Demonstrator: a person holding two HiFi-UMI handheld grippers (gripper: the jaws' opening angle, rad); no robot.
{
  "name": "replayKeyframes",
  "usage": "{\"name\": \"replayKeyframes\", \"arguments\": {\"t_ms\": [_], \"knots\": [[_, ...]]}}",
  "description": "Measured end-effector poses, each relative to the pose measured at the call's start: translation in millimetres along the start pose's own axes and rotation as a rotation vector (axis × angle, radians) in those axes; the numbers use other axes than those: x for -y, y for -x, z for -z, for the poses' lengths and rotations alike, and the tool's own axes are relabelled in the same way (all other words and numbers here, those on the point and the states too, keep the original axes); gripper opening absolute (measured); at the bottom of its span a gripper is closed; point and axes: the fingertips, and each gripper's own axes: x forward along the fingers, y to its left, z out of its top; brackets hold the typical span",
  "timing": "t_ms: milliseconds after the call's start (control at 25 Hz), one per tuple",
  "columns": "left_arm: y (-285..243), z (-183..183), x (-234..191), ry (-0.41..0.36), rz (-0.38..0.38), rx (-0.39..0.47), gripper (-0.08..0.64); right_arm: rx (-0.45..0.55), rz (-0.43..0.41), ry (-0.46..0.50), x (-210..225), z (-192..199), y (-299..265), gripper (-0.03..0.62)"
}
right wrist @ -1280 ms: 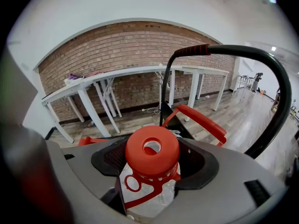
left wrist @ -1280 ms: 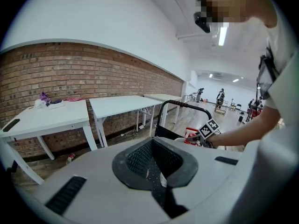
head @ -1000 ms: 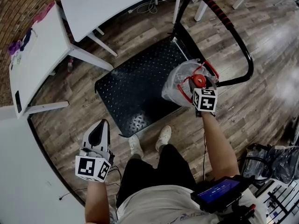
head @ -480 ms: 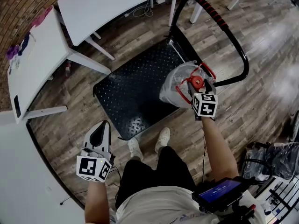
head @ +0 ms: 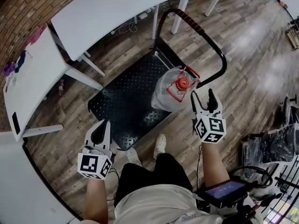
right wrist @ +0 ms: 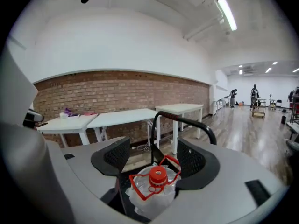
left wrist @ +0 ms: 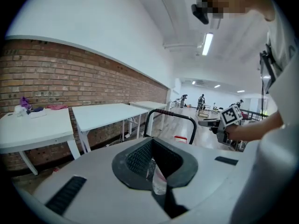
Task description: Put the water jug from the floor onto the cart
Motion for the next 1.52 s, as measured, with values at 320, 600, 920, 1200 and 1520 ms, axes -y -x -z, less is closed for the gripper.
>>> {"name": "replayKeyframes", "arguments": {"t_ms": [320,600,920,1200,1520], "knots": [[33.4,-28.8,30.9,-0.077,0.213,0.077,0.0,0.159,0.194,0.004,-20.9,-54.0,157.3,0.217],[69.4,-38.7,65.5,-0.133,0.376,0.093,0.0,0.225,0.312,-0.023,-51.8,-62.1,256.7,0.055],[91.6,-43.1,118.8,-0.153,0.47,0.085,0.0,0.222,0.373,0.073,-67.3,-57.0,324.2,0.005],[119.6,-40.3,187.6,-0.219,0.528,0.1,0.0,0.225,0.422,0.102,-47.3,-38.1,391.4,0.005],[178.0,-27.7,243.3,-0.248,0.533,0.112,0.0,0.228,0.404,0.063,-33.5,-22.3,469.0,0.003]]}}
